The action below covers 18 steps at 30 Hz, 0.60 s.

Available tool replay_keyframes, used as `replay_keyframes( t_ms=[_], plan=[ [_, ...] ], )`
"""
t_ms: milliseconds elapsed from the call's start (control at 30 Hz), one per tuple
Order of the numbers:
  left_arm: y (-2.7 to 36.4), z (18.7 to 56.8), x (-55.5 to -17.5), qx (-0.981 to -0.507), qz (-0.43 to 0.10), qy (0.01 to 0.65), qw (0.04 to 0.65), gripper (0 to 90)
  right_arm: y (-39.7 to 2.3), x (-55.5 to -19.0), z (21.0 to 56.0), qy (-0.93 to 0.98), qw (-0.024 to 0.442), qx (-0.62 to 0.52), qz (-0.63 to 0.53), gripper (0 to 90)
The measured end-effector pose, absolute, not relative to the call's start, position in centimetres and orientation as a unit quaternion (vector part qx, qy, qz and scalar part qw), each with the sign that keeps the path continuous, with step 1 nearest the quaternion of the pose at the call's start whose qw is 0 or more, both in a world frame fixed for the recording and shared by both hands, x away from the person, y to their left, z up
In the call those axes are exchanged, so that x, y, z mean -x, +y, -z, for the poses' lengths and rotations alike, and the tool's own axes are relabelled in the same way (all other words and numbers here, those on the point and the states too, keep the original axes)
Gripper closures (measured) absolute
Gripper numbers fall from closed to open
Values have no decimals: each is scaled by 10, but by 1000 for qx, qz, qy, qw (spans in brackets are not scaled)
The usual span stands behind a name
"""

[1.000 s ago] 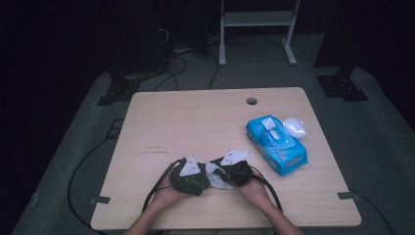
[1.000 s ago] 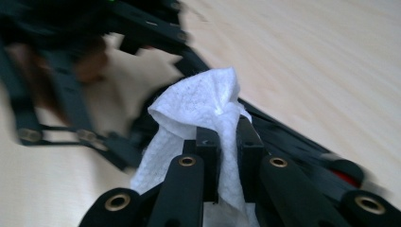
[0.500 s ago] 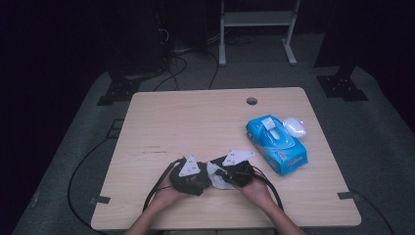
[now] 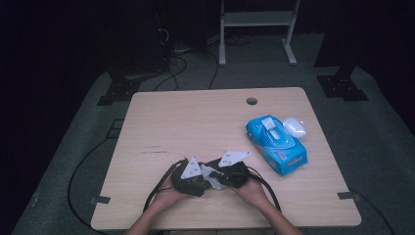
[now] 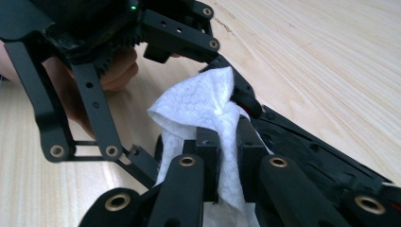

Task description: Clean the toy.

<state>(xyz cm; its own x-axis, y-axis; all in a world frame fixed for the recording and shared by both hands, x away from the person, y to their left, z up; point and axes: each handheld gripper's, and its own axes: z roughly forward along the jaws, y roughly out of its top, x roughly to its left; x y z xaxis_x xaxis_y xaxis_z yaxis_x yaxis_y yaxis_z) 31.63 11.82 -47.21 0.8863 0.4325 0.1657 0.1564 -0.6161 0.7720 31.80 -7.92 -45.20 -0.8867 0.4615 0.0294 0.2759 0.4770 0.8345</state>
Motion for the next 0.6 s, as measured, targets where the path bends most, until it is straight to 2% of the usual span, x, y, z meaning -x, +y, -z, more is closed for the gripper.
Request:
replay_keyframes(
  t_ms=[67, 167, 333, 500, 600],
  plan=[
    [119, 473, -316, -884, -167, 167, 404, 241, -73, -314, 454, 857, 90, -204, -464, 829],
    [122, 474, -316, -884, -166, 171, 402, 241, -74, -315, 453, 863, 98, -201, -453, 829],
    [128, 477, -322, -885, -160, 181, 397, 241, -109, -327, 451, 854, 154, -253, -427, 830],
    [127, 479, -322, -891, -160, 178, 386, 241, -104, -324, 455, 854, 135, -249, -437, 829],
    [128, 479, -322, -891, -159, 178, 387, 241, -98, -322, 454, 861, 143, -232, -429, 829]
  ],
)
